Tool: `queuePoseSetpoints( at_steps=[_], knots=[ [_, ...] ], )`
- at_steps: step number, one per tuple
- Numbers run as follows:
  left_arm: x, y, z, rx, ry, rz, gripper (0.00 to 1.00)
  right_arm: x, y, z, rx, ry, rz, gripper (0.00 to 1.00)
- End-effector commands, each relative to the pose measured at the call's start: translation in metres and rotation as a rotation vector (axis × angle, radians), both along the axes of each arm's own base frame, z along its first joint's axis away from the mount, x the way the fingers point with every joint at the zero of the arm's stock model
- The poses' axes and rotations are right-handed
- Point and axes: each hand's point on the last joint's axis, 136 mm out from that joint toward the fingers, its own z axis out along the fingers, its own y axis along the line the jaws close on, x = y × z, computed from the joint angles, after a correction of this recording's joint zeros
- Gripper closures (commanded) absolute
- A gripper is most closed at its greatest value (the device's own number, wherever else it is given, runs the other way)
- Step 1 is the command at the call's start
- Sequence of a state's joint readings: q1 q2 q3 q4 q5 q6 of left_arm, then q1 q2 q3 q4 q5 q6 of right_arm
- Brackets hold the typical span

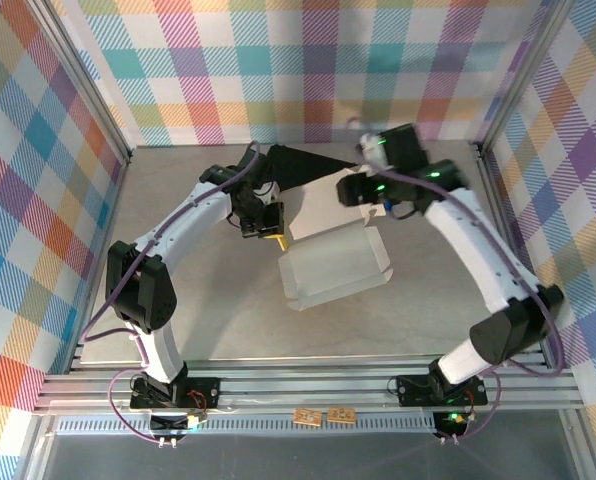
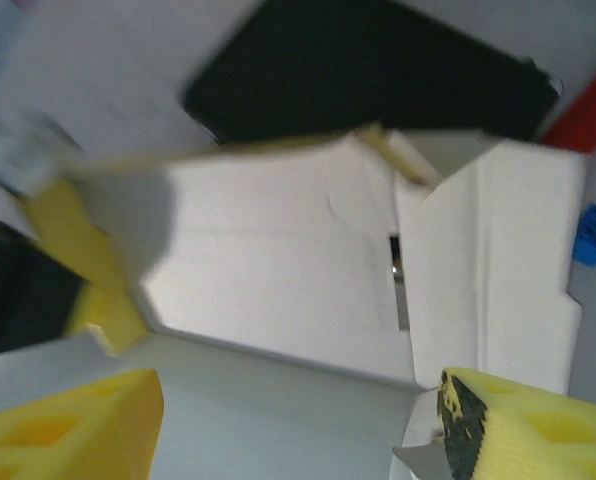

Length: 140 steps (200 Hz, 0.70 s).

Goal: Fold the paper box

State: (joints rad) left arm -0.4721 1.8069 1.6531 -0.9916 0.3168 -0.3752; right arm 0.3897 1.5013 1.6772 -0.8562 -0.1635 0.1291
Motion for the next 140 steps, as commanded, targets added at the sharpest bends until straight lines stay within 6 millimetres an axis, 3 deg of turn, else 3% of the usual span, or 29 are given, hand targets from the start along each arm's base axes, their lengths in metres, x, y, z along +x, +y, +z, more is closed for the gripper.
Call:
queuePoseSetpoints(
  at_steps=[1, 14, 31, 70, 91, 108, 140],
  knots=[
    [0.003, -0.006, 0.011, -0.064, -0.018, -0.051, 1.00, -0.029, 0.009, 0.076, 0.405, -0.041, 0.239, 0.27],
    [0.003, -0.006, 0.012, -0.072, -0.020, -0.059, 1.00, -0.014, -0.019, 0.088, 0.516, -0.042, 0.189, 0.30],
    [0.003, -0.007, 0.012, -0.083, -0.021, -0.071, 1.00, 0.008, -0.050, 0.080, 0.591, -0.004, 0.119, 0.37],
    [0.002, -0.014, 0.017, -0.134, -0.017, -0.113, 1.00, 0.038, -0.077, 0.025, 0.720, 0.110, 0.140, 0.57],
    [-0.001, -0.014, 0.017, -0.142, -0.009, -0.138, 1.00, 0.039, -0.096, 0.018, 0.828, 0.141, 0.202, 0.60],
    [-0.004, -0.016, 0.015, -0.156, 0.003, -0.161, 1.00, 0.037, -0.092, 0.013, 0.863, 0.178, 0.264, 0.61],
    [-0.002, -0.012, 0.012, -0.153, 0.011, -0.175, 1.00, 0.027, -0.059, -0.010, 0.850, 0.270, 0.344, 0.61]
  ],
)
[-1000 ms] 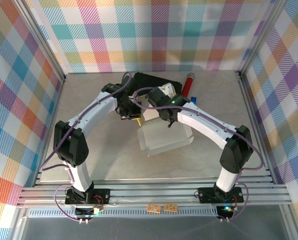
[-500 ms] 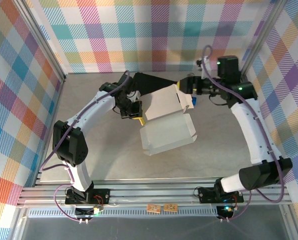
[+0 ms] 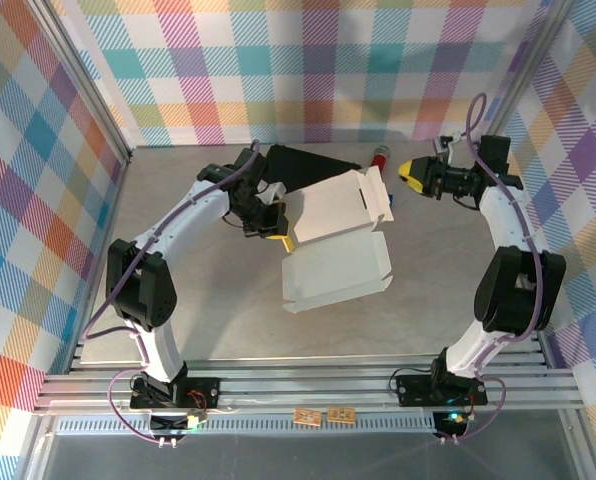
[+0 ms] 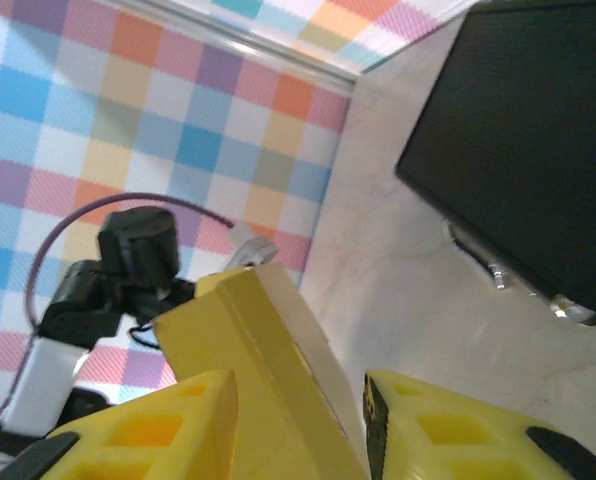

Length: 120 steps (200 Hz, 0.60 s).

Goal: Fold the paper box

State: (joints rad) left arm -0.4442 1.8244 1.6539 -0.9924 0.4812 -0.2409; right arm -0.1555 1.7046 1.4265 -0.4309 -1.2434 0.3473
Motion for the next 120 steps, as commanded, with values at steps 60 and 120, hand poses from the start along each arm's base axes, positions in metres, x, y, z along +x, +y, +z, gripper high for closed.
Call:
queuePoseSetpoints(
  at_steps=[60, 120],
  knots=[
    [0.011, 0.001, 0.008, -0.055, -0.003, -0.031, 1.00, -0.039, 0.046, 0.001, 0.029, -0.070, 0.188, 0.68],
    [0.010, 0.000, 0.011, -0.065, 0.002, -0.036, 1.00, -0.048, 0.063, -0.008, -0.055, -0.084, 0.207, 0.66]
  ],
)
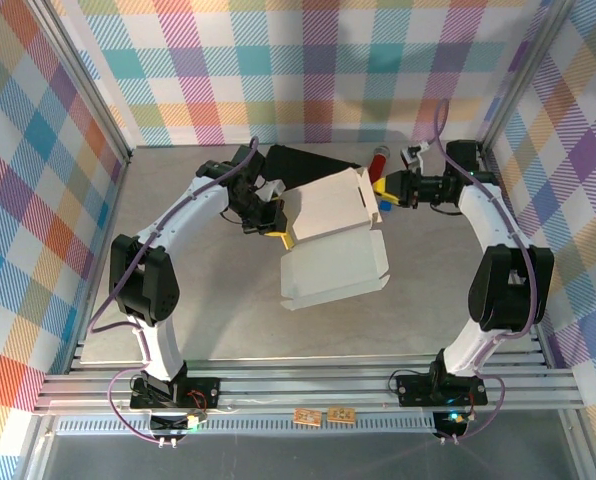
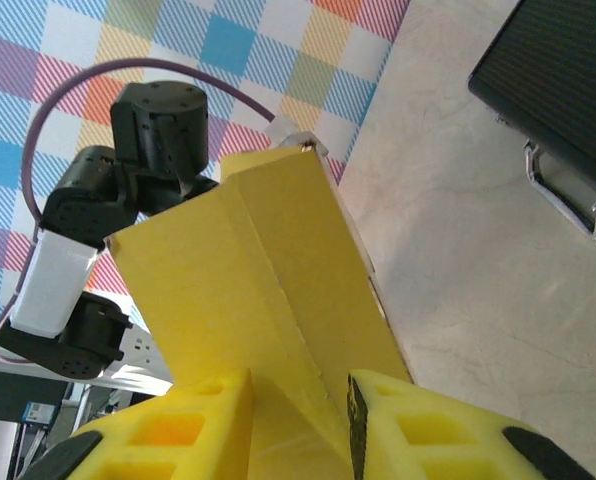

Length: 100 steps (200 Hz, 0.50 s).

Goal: Fold the paper box

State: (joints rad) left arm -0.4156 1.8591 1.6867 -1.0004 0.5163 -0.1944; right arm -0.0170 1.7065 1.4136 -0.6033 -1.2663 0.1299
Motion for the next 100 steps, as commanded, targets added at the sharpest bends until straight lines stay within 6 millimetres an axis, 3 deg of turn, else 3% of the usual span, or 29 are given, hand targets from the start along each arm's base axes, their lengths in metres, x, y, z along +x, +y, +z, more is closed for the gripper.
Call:
queuePoseSetpoints(
  at_steps=[1, 100],
  knots=[
    [0.000, -0.003, 0.011, -0.041, 0.005, -0.015, 1.00, -0.011, 0.007, 0.006, -0.036, -0.064, 0.018, 0.66],
    [-0.001, -0.003, 0.017, -0.049, -0.002, -0.014, 1.00, -0.007, 0.012, -0.005, -0.304, -0.187, -0.065, 0.56]
  ],
)
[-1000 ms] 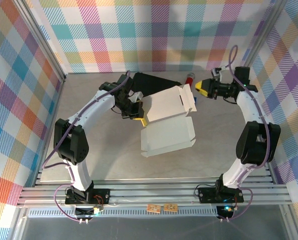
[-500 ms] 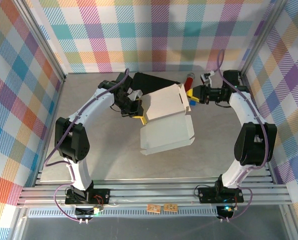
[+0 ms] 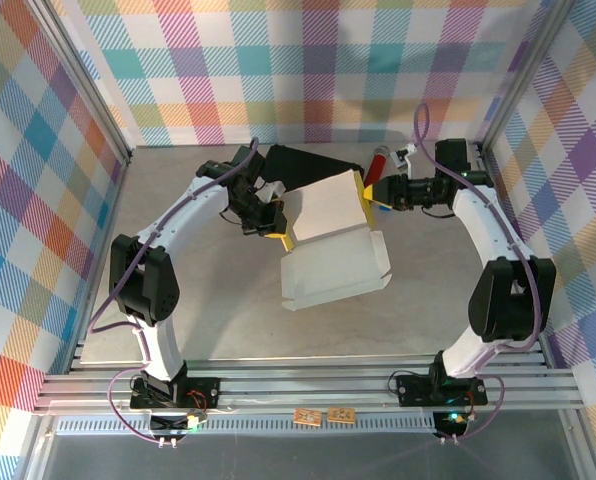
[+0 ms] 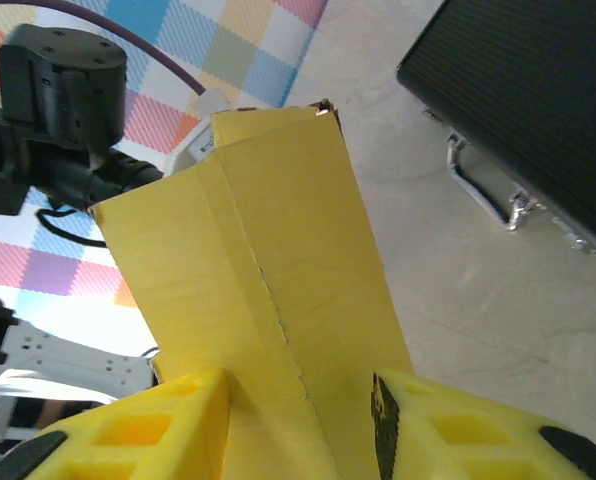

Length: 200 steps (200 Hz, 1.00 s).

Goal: Fold the paper box

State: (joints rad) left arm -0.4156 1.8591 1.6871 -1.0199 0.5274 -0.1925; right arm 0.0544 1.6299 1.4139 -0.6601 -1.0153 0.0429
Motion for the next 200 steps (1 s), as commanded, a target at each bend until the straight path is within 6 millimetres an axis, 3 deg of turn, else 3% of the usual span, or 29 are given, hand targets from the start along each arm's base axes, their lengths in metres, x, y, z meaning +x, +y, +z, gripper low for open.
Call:
queuePoseSetpoints(
  at_steps=[1, 67, 169, 200],
  knots=[
    [0.004, -0.003, 0.017, -0.048, -0.023, -0.009, 1.00, 0.000, 0.000, 0.006, -0.085, -0.083, -0.012, 0.56],
    [0.003, -0.003, 0.020, -0.052, -0.029, -0.014, 1.00, 0.001, 0.012, -0.007, -0.224, -0.118, 0.001, 0.51],
    [0.002, -0.002, 0.023, -0.051, -0.039, -0.014, 1.00, 0.016, 0.024, -0.039, -0.563, -0.181, -0.070, 0.64],
    [0.003, -0.002, 0.022, -0.049, -0.038, -0.012, 1.00, 0.022, 0.026, -0.044, -0.658, -0.204, -0.105, 0.73]
  ],
)
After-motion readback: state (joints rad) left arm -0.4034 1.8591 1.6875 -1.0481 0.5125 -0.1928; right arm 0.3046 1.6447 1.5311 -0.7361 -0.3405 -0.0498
